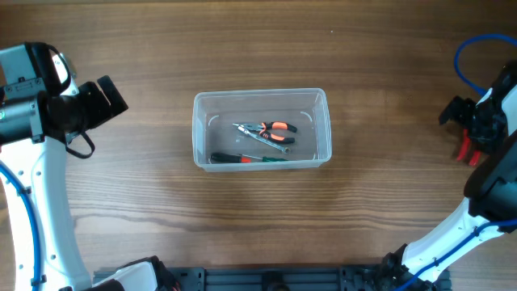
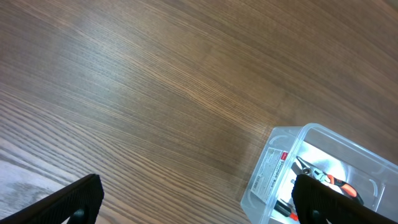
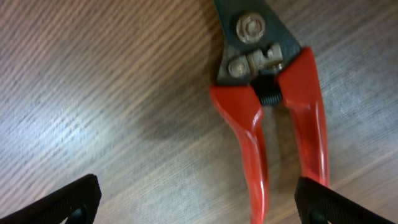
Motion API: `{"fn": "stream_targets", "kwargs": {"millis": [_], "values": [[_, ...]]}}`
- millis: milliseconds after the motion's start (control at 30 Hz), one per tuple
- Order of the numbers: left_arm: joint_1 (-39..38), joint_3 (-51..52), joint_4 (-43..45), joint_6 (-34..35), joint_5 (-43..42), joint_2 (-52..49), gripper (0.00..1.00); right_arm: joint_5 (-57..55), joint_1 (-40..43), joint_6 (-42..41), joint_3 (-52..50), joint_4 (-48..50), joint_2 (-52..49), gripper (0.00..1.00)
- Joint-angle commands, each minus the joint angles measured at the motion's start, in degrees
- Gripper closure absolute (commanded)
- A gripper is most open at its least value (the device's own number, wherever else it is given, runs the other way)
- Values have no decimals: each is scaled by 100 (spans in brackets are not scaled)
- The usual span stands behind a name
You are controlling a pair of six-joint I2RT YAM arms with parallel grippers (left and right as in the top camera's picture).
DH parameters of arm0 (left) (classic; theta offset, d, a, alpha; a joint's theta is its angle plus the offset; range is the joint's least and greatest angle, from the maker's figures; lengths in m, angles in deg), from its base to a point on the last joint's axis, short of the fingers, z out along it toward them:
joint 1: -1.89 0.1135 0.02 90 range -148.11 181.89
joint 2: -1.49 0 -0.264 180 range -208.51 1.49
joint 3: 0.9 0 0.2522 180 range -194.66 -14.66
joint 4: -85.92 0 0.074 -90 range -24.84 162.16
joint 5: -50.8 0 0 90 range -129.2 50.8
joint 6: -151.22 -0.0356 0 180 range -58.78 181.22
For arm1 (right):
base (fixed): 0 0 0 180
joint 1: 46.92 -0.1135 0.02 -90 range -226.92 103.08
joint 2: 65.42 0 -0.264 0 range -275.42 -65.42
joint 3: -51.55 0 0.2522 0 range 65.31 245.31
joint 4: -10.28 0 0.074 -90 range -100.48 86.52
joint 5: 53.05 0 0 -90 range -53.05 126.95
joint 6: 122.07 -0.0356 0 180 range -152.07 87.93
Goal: Pack container
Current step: 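Grasp the red-handled snips with the right gripper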
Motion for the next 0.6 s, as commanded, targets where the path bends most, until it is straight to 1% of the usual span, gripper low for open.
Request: {"fn": "stream_targets", "kwargs": {"millis": [0,167,333,567], "values": [[22,-26,-4,-72,35,-17,0,68,-11,118,-350,275,-68,1],[22,-26,-7,-70,35,-17,0,70,-11,120,-811,732,-72,0],[22,-26,-11,-70,35,-17,0,310,-11,354,-925,841,-72,0],[22,-26,-155,-72,35,-17,0,330,28,205,-1165,1207,-74,0]]}}
